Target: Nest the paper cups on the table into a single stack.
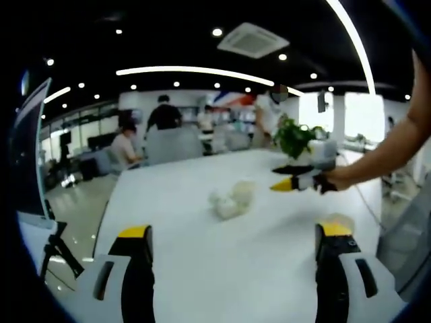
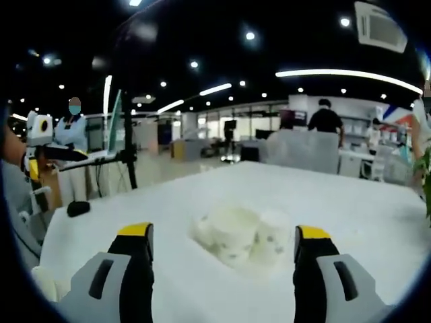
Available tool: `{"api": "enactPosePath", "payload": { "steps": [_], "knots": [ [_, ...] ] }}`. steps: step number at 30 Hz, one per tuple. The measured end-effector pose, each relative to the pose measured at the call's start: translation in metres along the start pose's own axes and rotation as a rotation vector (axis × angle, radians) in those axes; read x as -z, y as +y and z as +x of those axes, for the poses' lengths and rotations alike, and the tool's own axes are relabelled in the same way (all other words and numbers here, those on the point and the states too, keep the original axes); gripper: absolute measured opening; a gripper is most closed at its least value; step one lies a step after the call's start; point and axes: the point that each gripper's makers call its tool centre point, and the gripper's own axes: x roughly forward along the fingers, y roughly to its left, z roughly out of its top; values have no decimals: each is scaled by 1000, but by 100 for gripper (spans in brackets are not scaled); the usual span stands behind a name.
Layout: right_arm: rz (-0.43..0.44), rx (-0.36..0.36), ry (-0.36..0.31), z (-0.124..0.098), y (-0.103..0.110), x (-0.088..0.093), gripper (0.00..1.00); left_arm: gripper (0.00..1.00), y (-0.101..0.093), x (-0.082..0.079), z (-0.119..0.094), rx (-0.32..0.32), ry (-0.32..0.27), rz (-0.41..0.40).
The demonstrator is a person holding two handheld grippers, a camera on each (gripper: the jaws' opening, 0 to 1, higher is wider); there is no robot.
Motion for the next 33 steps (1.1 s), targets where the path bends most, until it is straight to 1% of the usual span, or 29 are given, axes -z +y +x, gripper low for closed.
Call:
{"api": "enactPosePath", "payload": {
  "steps": [4, 6, 9, 10, 14, 16, 19, 22, 24, 27, 28, 31, 33],
  "knots": [
    [15, 11, -1, 13, -4, 2, 78, 98, 2, -2, 3, 0, 1, 14],
    [8, 18, 3, 19, -3, 4, 76, 98, 4, -3, 3, -4, -1, 10],
    [-31, 30, 20, 28, -6, 13, 66, 98, 7, -3, 5, -7, 3, 12],
    [-37, 28, 15, 32, -5, 14, 65, 98, 9, -2, 6, -8, 7, 12],
    [-32, 27, 24, 43, -4, 22, 62, 97, 14, 0, 8, -17, 16, 12],
    [-7, 40, 36, 47, -7, 32, 61, 97, 16, 0, 9, -23, 17, 9],
    [14, 51, 39, 51, -9, 39, 58, 96, 16, 1, 11, -22, 18, 2],
    [16, 41, 44, 56, -6, 45, 55, 96, 14, 6, 12, -16, 31, -1],
    [22, 44, 65, 61, -7, 51, 52, 95, 14, 9, 12, -15, 37, -4],
    [40, 55, 49, 67, -10, 49, 47, 94, 12, 15, 12, -12, 49, -2],
    [44, 57, 48, 68, -10, 50, 46, 94, 12, 20, 11, -13, 62, -6],
    [54, 62, 51, 74, -11, 52, 46, 94, 8, 28, 8, -7, 78, -19],
    [57, 65, 46, 75, -10, 50, 46, 94, 6, 32, 7, -1, 93, -16]
  ]
}}
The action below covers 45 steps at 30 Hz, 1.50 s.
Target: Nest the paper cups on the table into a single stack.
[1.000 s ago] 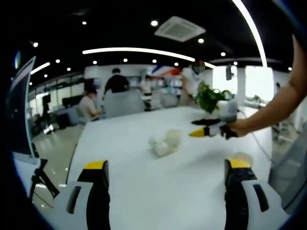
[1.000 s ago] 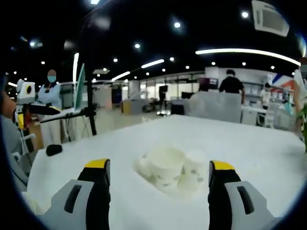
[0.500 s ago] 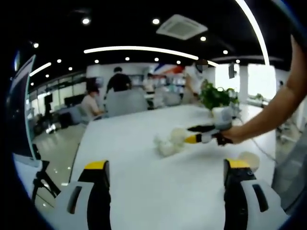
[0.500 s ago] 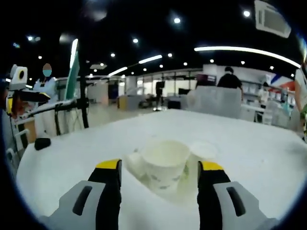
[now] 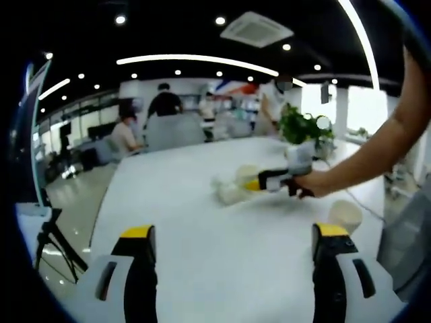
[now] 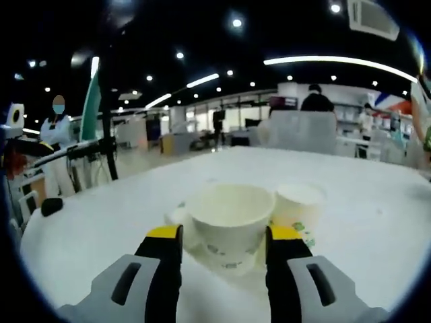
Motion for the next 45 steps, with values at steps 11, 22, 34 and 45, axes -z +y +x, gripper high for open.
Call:
{"api": "enactPosePath", "payload": {
  "steps": [11, 22, 34, 45],
  "knots": [
    [-18, 9, -5, -1, -4, -2, 37, 96, -6, -2, 6, 30, 3, 28],
    [-7, 2, -22, -11, -5, -18, 36, 98, -4, -6, 14, 43, -14, 28],
    [-10, -18, -42, -22, -3, -42, 35, 98, -7, -7, 11, 41, -25, 17],
    [-40, -33, -81, -27, -8, -82, 35, 98, -4, -7, 2, 31, -34, 5]
  ]
}}
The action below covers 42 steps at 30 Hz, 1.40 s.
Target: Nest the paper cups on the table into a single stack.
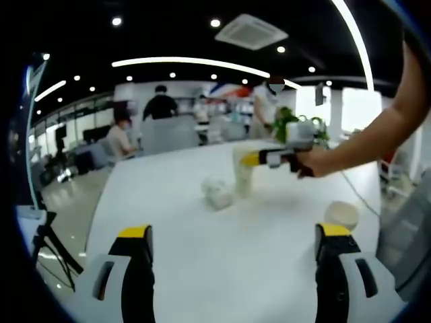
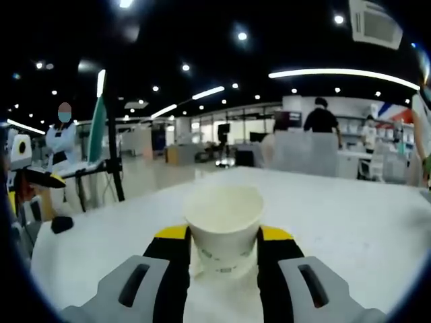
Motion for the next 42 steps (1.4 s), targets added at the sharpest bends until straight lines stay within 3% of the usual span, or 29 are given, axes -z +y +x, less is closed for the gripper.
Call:
{"api": "enactPosePath", "payload": {
  "steps": [16, 33, 42],
  "knots": [
    [-19, -27, -2, -8, -6, -29, 35, 98, -4, -6, -4, 31, 7, 34],
    [-19, -47, -9, -31, 0, -43, 34, 98, -10, -10, -6, 44, -6, 33],
    [-24, -56, -3, -43, 6, -41, 34, 98, -14, -12, -9, 49, -5, 43]
  ]
}}
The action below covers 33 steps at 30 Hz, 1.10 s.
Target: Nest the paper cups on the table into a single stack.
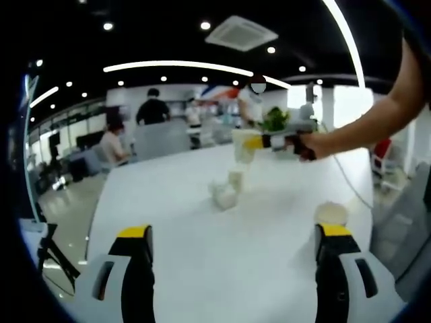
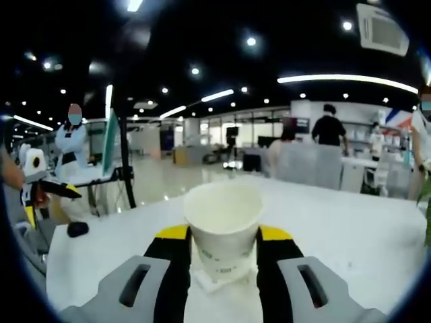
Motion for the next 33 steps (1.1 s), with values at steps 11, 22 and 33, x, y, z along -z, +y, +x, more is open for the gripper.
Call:
{"api": "enactPosePath", "payload": {
  "steps": [11, 22, 33],
  "knots": [
    [2, -10, -3, -13, 9, -6, 34, 98, -1, -4, -2, -4, -4, 2],
    [-2, -25, 5, -26, 21, -10, 34, 98, -6, -11, -6, -10, -16, -10],
    [-5, -39, 2, -39, 36, -14, 34, 98, -6, 0, -13, -13, 16, -4]
  ]
}}
